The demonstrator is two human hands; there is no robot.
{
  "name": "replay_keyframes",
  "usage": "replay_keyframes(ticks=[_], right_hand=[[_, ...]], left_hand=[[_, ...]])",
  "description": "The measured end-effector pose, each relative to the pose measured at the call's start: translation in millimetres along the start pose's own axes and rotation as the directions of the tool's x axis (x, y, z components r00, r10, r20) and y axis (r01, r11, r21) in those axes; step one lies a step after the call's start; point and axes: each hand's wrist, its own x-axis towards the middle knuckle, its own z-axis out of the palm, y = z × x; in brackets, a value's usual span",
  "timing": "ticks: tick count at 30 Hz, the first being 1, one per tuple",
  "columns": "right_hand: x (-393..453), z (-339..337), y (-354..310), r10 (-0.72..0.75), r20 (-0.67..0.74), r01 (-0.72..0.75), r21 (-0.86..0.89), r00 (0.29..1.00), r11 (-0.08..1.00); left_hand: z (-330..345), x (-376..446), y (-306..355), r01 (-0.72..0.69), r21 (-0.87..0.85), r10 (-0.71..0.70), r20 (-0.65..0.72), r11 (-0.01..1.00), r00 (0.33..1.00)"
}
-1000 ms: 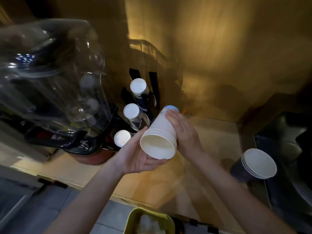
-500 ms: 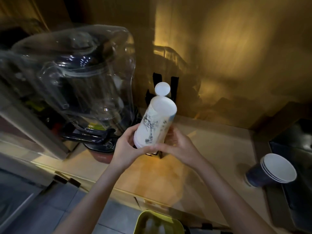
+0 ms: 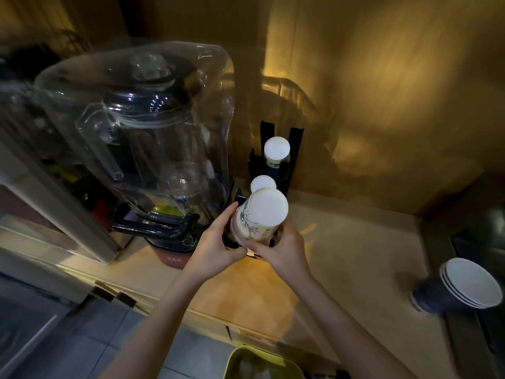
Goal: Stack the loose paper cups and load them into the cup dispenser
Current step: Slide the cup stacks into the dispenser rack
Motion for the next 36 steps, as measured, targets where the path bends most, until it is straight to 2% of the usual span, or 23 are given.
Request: replay_keyframes(ticks=[3,9,14,18,21,27,32,36], right_hand=[[-1,7,2,-0.034,-0.022,0.032,-0.115,0.999,0.993],[3,17,13,0.007,-0.01,-0.009,-0.195,1.0,0.981],[6,19,20,0.049,0.027,-0.042,-0.224,0.998,0.974],[9,15,19,0.063,0.073,-0.046,-0.222,0.995,0.974],[12,8,18,0.0,0.09,0.018,-0.199,0.996,0.98],[21,-7,17,-0.101,0.139,0.143,-0.335,0.985,0.931],[22,-10,16,-0.209,0.288,0.335,-0.513,0.935,0.79],[22,-7,15,-0.278,0.33,0.428,-0.6,0.902,0.676]], left_hand=[[-5,2,17,-0.081,0.027,0.082,-0.038,0.996,0.996],[-1,-1,29,-0.129,0.291,0.195,-0.21,0.948,0.958],[3,-1,29,-0.109,0.314,0.182,-0.212,0.943,0.96],[7,11,24,-0.037,0.367,0.128,-0.225,0.929,0.966],[15,19,17,-0.008,0.396,0.09,-0.187,0.918,0.978],[30,29,7,0.008,0.388,0.018,-0.064,0.922,0.998],[30,29,1,0.018,0.446,-0.003,-0.036,0.895,0.999],[30,28,0,0.045,0.492,-0.04,-0.021,0.869,0.999]])
